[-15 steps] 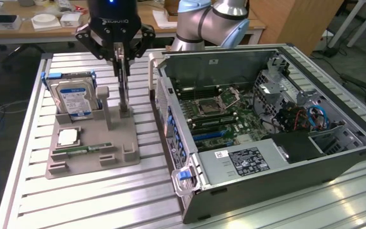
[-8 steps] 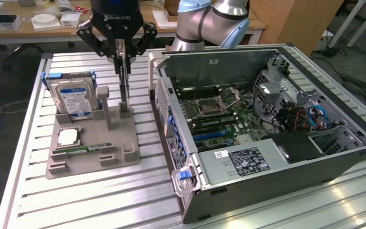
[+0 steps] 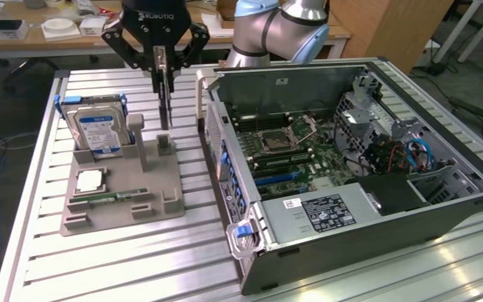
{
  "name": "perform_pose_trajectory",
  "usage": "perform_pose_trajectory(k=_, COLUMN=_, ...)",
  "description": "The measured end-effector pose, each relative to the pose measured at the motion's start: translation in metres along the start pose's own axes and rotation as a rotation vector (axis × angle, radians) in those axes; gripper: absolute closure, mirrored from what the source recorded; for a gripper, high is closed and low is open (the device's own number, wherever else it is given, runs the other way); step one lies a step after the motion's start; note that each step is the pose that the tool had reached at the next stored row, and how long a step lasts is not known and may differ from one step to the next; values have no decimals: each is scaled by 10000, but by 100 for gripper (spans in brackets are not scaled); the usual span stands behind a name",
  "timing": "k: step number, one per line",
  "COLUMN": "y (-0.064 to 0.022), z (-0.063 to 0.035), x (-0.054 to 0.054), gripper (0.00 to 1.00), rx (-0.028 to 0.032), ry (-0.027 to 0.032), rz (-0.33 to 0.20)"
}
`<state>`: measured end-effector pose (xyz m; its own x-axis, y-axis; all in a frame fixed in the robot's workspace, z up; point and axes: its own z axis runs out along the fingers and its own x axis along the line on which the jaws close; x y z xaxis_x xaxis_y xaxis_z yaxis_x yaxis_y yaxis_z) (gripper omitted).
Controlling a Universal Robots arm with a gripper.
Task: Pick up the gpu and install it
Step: 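Pick up the gpu and move the gpu toward the slot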
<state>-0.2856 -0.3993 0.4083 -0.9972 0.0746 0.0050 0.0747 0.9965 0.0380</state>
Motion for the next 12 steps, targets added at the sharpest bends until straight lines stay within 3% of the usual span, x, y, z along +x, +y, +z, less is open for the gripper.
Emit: perform_pose_trajectory(k=12, y=15, z=-1, x=-205, gripper=74, rx=0, ry=1, rz=3)
